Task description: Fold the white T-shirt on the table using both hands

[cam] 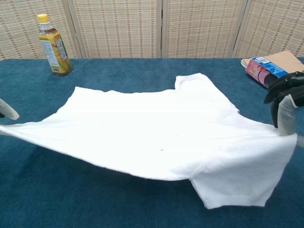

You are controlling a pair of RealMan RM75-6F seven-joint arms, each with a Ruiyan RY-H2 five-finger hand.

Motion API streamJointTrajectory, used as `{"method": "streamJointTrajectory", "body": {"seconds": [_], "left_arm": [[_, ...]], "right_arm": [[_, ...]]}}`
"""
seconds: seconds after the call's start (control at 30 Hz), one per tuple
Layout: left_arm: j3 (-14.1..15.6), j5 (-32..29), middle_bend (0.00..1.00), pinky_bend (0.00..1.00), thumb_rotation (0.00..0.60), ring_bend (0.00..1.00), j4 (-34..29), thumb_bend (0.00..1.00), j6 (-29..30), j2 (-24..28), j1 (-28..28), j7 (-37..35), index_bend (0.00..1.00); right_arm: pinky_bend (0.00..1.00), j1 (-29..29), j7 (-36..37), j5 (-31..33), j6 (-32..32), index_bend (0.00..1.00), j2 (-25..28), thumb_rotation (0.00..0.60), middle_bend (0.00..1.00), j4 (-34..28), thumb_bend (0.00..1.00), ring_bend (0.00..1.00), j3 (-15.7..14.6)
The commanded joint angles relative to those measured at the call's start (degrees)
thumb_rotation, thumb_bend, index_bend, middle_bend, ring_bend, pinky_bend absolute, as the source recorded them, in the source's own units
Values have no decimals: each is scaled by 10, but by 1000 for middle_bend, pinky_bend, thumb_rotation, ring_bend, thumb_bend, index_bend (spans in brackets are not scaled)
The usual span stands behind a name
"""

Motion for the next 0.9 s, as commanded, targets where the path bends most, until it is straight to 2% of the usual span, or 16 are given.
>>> {"method": "streamJointTrajectory", "body": {"seconds": [0.03,0.6,0.9], "left_arm": [[15,13,341,125,600,309,-24,613,7,23,10,-4,757],[70,79,343,125,600,309,-98,614,35,95,52,10,760],[84,95,343,125,600,307,-107,617,52,110,76,15,761]], "right_arm": [[203,-7,17,-11,5,825,23,600,491,-34,452,269,-13],[260,-48,51,-64,20,848,87,600,518,-119,472,313,-62],[264,-69,53,-76,43,863,98,600,535,-127,542,330,-57]]}}
